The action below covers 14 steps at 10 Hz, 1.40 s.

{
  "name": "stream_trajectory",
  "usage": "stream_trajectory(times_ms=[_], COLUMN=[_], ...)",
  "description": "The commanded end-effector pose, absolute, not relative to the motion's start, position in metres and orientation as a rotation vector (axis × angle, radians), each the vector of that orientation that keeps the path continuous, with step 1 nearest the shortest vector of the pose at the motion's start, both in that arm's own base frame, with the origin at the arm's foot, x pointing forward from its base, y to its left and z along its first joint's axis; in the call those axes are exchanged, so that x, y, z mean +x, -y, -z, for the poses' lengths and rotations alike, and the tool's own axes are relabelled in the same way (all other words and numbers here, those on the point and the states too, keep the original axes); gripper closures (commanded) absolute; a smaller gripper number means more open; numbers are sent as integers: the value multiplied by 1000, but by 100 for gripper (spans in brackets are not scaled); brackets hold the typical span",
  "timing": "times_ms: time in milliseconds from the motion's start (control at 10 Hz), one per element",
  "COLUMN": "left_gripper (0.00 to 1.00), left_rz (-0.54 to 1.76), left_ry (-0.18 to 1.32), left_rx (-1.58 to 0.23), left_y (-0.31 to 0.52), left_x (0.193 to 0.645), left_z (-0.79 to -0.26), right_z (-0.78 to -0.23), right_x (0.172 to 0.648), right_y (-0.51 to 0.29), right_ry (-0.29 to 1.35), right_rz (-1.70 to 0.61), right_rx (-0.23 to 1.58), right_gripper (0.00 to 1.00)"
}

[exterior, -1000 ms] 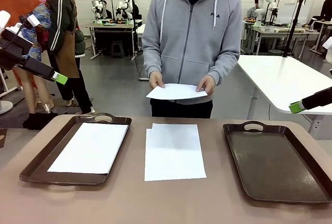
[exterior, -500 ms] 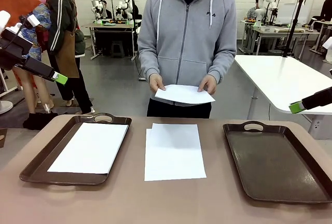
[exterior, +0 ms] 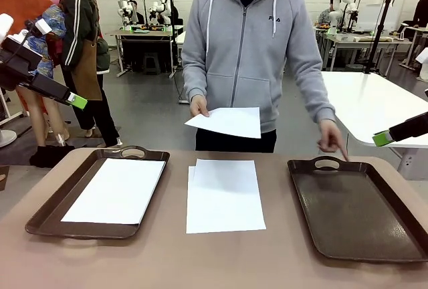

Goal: Sort the A4 documents.
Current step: Receive the A4 Paper.

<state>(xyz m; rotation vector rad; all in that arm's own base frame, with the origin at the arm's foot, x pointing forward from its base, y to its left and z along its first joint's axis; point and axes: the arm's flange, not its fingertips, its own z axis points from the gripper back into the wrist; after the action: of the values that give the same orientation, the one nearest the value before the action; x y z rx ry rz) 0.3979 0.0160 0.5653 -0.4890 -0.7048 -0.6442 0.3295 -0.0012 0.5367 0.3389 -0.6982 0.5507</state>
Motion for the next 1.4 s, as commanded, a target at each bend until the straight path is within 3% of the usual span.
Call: stream_trajectory(times_ms=[0, 1300], left_gripper=[0, 0], left_rz=[645, 645], left_ry=[705, 705], left_rx=[-487, -487], left_y=[-16, -16], left_x=[398, 398], left_z=[-566, -566], right_z=[-534, -534], right_x=[331, 331], right_y=[2, 2], right_ry=[696, 696], right_rz=[-554, -554], right_rx=[360, 360], right_gripper=[0, 0])
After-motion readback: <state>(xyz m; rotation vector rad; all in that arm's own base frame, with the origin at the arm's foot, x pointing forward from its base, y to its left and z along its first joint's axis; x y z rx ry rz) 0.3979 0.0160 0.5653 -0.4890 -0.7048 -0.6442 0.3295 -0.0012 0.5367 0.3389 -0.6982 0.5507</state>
